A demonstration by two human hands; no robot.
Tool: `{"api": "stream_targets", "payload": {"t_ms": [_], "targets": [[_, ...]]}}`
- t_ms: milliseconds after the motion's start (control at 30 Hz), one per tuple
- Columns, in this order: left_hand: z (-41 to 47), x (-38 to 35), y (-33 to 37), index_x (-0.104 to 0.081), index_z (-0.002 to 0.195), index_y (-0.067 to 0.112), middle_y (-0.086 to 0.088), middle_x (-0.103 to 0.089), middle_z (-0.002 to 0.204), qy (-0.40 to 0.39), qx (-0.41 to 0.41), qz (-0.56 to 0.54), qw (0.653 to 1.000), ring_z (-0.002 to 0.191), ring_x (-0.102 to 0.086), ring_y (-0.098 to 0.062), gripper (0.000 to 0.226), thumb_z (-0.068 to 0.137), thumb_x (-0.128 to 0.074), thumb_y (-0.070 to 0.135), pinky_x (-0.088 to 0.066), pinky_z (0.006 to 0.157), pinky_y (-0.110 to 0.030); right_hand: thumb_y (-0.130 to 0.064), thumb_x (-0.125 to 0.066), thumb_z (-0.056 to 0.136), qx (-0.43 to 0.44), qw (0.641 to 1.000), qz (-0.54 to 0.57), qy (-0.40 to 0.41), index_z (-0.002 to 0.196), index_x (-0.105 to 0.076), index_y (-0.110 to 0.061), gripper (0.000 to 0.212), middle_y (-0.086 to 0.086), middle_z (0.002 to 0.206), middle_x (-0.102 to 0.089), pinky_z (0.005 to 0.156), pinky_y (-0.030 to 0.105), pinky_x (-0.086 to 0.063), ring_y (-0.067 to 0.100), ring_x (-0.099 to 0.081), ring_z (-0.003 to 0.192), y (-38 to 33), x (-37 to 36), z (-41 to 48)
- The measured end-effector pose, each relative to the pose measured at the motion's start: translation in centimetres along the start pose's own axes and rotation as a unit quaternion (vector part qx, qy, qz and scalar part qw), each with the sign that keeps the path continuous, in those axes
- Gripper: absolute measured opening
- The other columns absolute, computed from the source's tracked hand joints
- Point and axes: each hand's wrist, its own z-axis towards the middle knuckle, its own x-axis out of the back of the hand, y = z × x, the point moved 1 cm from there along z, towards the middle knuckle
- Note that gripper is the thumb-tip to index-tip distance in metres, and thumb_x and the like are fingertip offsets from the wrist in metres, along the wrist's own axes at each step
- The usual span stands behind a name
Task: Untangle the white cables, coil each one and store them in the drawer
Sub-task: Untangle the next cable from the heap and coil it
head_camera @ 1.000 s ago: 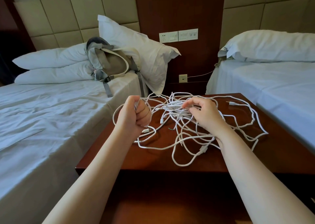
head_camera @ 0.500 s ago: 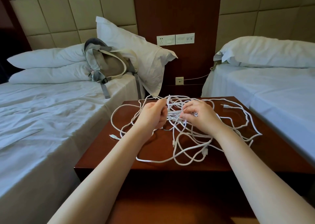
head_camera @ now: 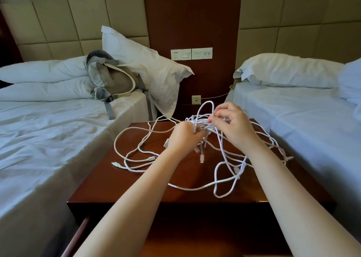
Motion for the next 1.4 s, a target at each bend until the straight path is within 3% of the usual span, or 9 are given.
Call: {"api": "stream_targets", "payload": {"t_ms": [167, 233, 367, 500, 633, 800, 1100, 1233, 1400], "targets": [[0.4, 1.7, -2.7, -0.058, 0.065, 0.008, 0.000, -0.051, 0.054, 0.042, 0.036, 0.061, 0.997, 0.057, -0.051, -0.018, 0.038, 0.090, -0.056, 0.036, -0.031, 0.048, -0.027, -0.014, -0.051, 0.096, -0.025, 0.994, 0.110, -0.004, 0.074, -0.062, -0.026, 0.028, 0.011, 0.078, -0.064, 0.067, 0.032, -0.044, 0.031, -0.058, 0.075, -1.2, 0.2, -0.6], [0.0, 2.2, -3.7, -0.056, 0.065, 0.009, -0.002, -0.053, 0.056, 0.046, 0.062, 0.064, 0.995, 0.055, -0.052, -0.018, 0.039, 0.090, -0.056, 0.039, -0.035, 0.048, -0.028, -0.013, -0.048, 0.097, -0.011, 0.994, 0.107, 0.001, 0.075, -0.060, -0.025, 0.028, 0.023, 0.074, -0.059, 0.059, 0.028, -0.038, 0.040, -0.049, 0.070, -2.0, 0.1, -0.5], [-0.6, 3.3, -4.2, -0.047, 0.063, 0.009, -0.006, -0.053, 0.060, 0.041, 0.082, 0.109, 0.990, 0.066, -0.056, -0.026, 0.041, 0.090, -0.058, 0.038, -0.044, 0.061, -0.033, -0.008, -0.042, 0.098, 0.000, 0.993, 0.122, -0.001, 0.073, -0.054, -0.020, 0.031, -0.005, 0.053, -0.045, 0.049, 0.020, -0.033, 0.008, -0.038, 0.047, -3.2, -0.6, -0.8], [-1.3, 3.7, -4.3, -0.052, 0.064, 0.007, -0.002, -0.049, 0.061, 0.027, 0.081, 0.104, 0.991, 0.069, -0.052, -0.022, 0.037, 0.088, -0.060, 0.035, -0.037, 0.058, -0.030, -0.011, -0.042, 0.099, -0.020, 0.992, 0.118, -0.027, 0.077, -0.057, -0.020, 0.028, -0.012, 0.042, -0.042, 0.047, 0.020, -0.031, 0.004, -0.035, 0.041, -3.5, -0.9, -0.5], [-2.4, 5.1, -4.8, -0.065, 0.087, -0.004, -0.016, -0.065, 0.078, 0.062, 0.088, 0.018, 0.994, 0.068, -0.054, -0.021, 0.042, 0.077, -0.073, 0.036, -0.047, 0.064, -0.037, -0.014, -0.045, 0.098, -0.030, 0.994, 0.104, 0.003, 0.085, -0.063, -0.016, 0.023, -0.007, 0.056, -0.053, 0.050, 0.016, -0.042, 0.002, -0.047, 0.046, -3.4, -0.7, -0.8], [-4.6, 5.8, -1.4, -0.069, 0.081, 0.018, 0.009, -0.048, 0.051, 0.047, 0.020, -0.095, 0.994, 0.043, -0.045, -0.001, 0.011, 0.076, -0.077, 0.023, -0.036, 0.045, -0.012, -0.017, -0.046, 0.099, -0.023, 0.987, 0.157, 0.025, 0.089, -0.064, -0.015, 0.021, -0.001, 0.061, -0.055, 0.056, 0.020, -0.053, 0.009, -0.060, 0.053, -4.7, -1.1, -0.6], [-4.9, 3.4, -0.9, -0.066, 0.069, 0.011, 0.003, -0.053, 0.053, 0.120, 0.032, -0.160, 0.979, 0.041, -0.041, -0.003, 0.014, 0.081, -0.071, 0.016, -0.035, 0.046, -0.017, -0.012, -0.039, 0.101, -0.017, 0.972, 0.235, -0.017, 0.091, -0.062, -0.016, 0.025, 0.009, 0.069, -0.060, 0.058, 0.026, -0.054, 0.017, -0.065, 0.062, -5.5, -2.1, -0.8], [-4.8, 4.1, -1.9, -0.063, 0.068, -0.002, -0.009, -0.052, 0.054, 0.174, 0.052, -0.195, 0.964, 0.046, -0.040, -0.010, 0.021, 0.082, -0.069, 0.012, -0.034, 0.049, -0.025, -0.002, -0.050, 0.090, -0.071, 0.984, 0.148, -0.076, 0.084, -0.060, -0.019, 0.021, 0.003, 0.076, -0.068, 0.071, 0.036, -0.058, 0.018, -0.067, 0.072, -3.5, -3.5, -1.7], [-4.4, 5.0, -2.7, -0.067, 0.071, 0.005, 0.004, -0.052, 0.053, 0.195, 0.066, -0.211, 0.956, 0.043, -0.042, -0.001, 0.012, 0.081, -0.069, 0.012, -0.037, 0.049, -0.017, -0.028, -0.068, 0.085, -0.004, 0.992, -0.029, -0.120, 0.094, -0.067, -0.027, 0.009, -0.013, 0.083, -0.066, 0.074, 0.034, -0.054, 0.008, -0.063, 0.077, -2.4, -5.9, -2.6]]}}
